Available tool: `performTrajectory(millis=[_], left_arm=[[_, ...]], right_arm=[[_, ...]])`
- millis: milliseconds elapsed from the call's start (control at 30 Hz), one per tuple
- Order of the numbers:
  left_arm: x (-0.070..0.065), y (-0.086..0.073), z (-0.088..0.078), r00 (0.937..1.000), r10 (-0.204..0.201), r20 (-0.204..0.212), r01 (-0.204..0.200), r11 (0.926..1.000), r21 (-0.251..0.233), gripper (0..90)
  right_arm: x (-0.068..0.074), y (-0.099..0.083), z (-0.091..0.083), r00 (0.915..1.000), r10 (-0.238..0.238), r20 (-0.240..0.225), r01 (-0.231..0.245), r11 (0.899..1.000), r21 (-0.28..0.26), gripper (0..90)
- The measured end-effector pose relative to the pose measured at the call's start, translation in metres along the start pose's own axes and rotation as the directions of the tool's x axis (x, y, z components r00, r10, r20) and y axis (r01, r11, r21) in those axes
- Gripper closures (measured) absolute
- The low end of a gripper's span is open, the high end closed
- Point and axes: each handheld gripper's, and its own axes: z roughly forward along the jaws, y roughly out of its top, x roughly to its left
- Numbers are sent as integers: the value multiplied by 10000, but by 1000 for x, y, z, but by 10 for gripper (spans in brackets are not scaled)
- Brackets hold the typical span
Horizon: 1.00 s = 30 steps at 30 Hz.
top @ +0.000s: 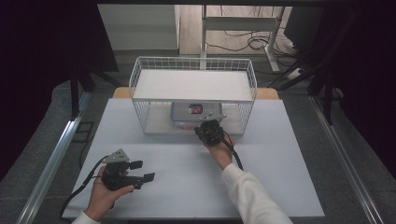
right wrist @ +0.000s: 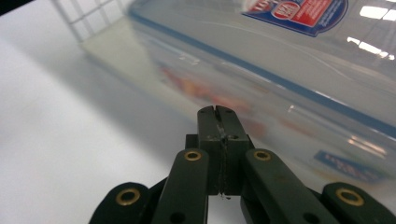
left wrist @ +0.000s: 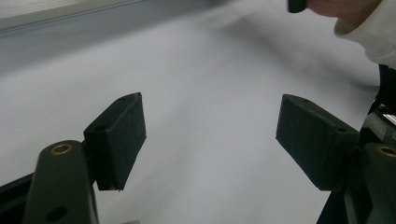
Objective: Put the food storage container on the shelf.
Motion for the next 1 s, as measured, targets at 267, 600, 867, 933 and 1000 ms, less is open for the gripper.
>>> performTrajectory(millis=[267, 600, 867, 933, 1000], left_arm=[[-1, 0, -1, 10000, 42, -72, -42, 10000, -28, 237], [1, 0, 2, 9997, 16, -251, -15, 10000, 63, 236], [1, -1, 4, 9991, 132, -392, -122, 9996, 266, 234], [1, -1, 5, 9991, 162, -389, -151, 9995, 286, 234], [1, -1, 5, 9991, 166, -389, -154, 9994, 300, 233]], right_arm=[[14, -27, -68, 9931, -853, -803, 854, 9963, -21, 894], [-8, -90, -143, 9915, -486, -1210, 478, 9988, -94, 628], [-16, -112, -174, 9970, -224, -747, 195, 9990, -393, 378], [-18, -113, -177, 9987, -202, -475, 180, 9987, -472, 355], [-21, -113, -178, 9994, -135, -332, 117, 9985, -535, 342]])
